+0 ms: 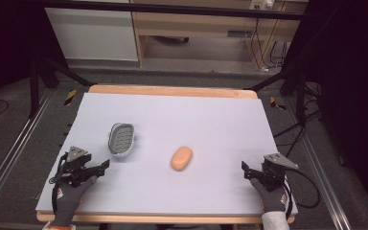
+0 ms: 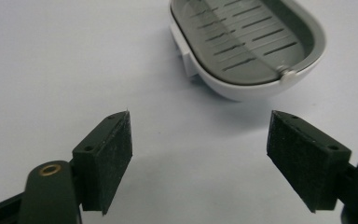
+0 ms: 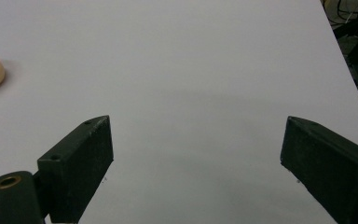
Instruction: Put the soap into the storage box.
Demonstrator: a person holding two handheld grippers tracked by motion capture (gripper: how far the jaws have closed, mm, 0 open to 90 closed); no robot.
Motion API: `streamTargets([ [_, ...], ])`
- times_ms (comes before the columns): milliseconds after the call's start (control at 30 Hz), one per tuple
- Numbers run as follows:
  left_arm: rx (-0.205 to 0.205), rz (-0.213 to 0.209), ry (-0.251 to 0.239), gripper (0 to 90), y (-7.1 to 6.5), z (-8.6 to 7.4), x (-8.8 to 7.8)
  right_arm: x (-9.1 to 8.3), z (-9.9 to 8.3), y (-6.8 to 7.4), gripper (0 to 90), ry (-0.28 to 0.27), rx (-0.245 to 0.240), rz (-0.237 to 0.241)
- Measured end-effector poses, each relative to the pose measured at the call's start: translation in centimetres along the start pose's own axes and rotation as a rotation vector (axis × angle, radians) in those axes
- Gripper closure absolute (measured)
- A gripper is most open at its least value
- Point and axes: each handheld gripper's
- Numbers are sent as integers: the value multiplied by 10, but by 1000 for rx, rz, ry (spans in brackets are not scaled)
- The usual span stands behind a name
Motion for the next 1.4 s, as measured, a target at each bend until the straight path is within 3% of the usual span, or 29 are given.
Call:
streamTargets([
  [133,-1,-15,-14,256,-7,3,-3,3,-4,0,92,31,-17,-7],
  [367,12,-44,-17,311,-20,5,-4,2,-5,2,93,37,-22,-9],
  [1400,85,-150,-19,314,-77,23,4,2,-5,6,94,55,-34,-17],
])
Point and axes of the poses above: each handheld gripper's, and its own axes: x roughly forward along the jaws, z roughly out of its top, y roughly to its left, and after that the axes turned 11 degrees about -y, right-handed
